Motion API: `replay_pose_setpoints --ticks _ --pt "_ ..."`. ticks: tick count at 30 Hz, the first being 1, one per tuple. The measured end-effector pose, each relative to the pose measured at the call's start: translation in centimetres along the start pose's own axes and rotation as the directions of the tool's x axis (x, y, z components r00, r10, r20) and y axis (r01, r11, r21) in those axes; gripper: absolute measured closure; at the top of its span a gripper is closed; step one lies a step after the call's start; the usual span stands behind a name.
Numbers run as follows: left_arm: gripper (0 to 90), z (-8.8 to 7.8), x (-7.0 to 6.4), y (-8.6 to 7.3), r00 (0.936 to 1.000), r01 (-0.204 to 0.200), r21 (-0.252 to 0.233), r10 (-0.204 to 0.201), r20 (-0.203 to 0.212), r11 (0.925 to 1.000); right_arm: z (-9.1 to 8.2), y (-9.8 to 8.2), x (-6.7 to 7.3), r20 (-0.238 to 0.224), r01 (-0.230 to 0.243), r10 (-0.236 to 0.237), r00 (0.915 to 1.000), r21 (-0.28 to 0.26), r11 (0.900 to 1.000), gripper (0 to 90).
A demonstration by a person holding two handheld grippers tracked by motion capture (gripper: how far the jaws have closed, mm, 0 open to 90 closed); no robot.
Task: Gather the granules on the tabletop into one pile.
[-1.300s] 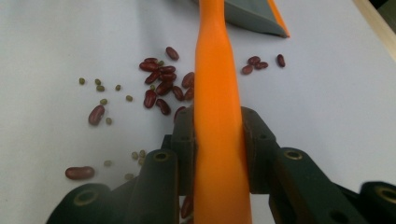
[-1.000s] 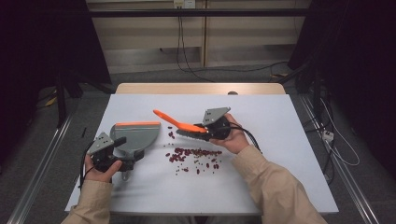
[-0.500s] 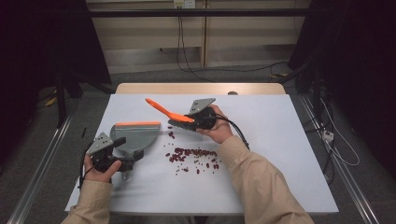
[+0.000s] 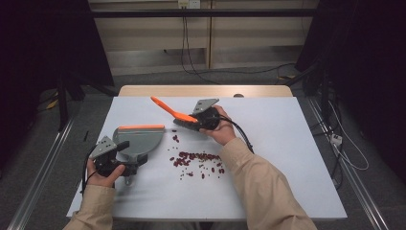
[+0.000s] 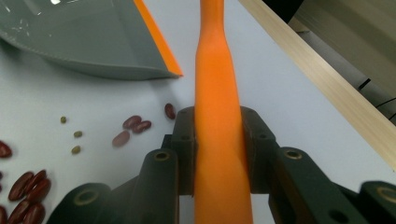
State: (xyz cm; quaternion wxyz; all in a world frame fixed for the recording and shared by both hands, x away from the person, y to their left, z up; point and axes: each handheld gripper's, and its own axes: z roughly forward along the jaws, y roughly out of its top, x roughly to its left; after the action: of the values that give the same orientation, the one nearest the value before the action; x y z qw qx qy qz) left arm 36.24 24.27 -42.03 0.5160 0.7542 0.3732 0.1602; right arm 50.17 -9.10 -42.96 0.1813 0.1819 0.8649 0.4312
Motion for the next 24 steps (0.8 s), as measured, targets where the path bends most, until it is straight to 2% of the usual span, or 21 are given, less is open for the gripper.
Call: replay_pose_setpoints --ticks 2,4,8,10,12,16,18,24 --pt "5.3 0.0 0.0 0.0 1.0000 0.004 0.000 -0.004 0.000 1.0000 0.5 0.2 0.1 -0.006 0.002 -0.002 1.0000 -0.001 1.000 71.3" --pt "5.2 -0.1 0.1 0.0 1.0000 0.002 -0.002 -0.002 0.000 1.0000 1.1 0.4 0.4 -0.004 0.027 -0.027 0.9996 0.021 0.999 71.3" --pt "5.2 -0.3 0.2 -0.1 1.0000 0.003 -0.002 -0.003 -0.003 1.0000 1.9 0.9 0.9 -0.039 0.045 -0.044 0.9982 0.025 0.999 71.3" --pt "5.2 -0.5 0.3 -0.1 0.9999 0.007 -0.003 -0.007 -0.008 1.0000 1.9 1.1 1.3 -0.062 0.078 -0.076 0.9952 0.039 0.996 71.2" --pt "5.3 -0.6 0.4 -0.2 0.9999 0.007 -0.003 -0.007 -0.012 1.0000 1.7 1.2 1.9 -0.086 0.122 -0.117 0.9893 0.052 0.991 71.1" --pt "5.3 -0.8 0.6 -0.4 0.9998 0.011 -0.002 -0.011 -0.016 0.9999 1.0 1.1 2.5 -0.144 0.156 -0.148 0.9784 0.045 0.987 71.1" --pt "5.4 -0.9 0.6 -0.4 0.9998 0.010 0.001 -0.010 -0.018 1.0000 0.5 0.9 3.0 -0.173 0.187 -0.177 0.9687 0.041 0.981 71.0" --pt "5.4 -1.0 0.8 -0.6 0.9995 0.021 -0.003 -0.021 -0.025 0.9998 -1.4 0.1 3.8 -0.251 0.223 -0.209 0.9453 0.029 0.974 71.0"
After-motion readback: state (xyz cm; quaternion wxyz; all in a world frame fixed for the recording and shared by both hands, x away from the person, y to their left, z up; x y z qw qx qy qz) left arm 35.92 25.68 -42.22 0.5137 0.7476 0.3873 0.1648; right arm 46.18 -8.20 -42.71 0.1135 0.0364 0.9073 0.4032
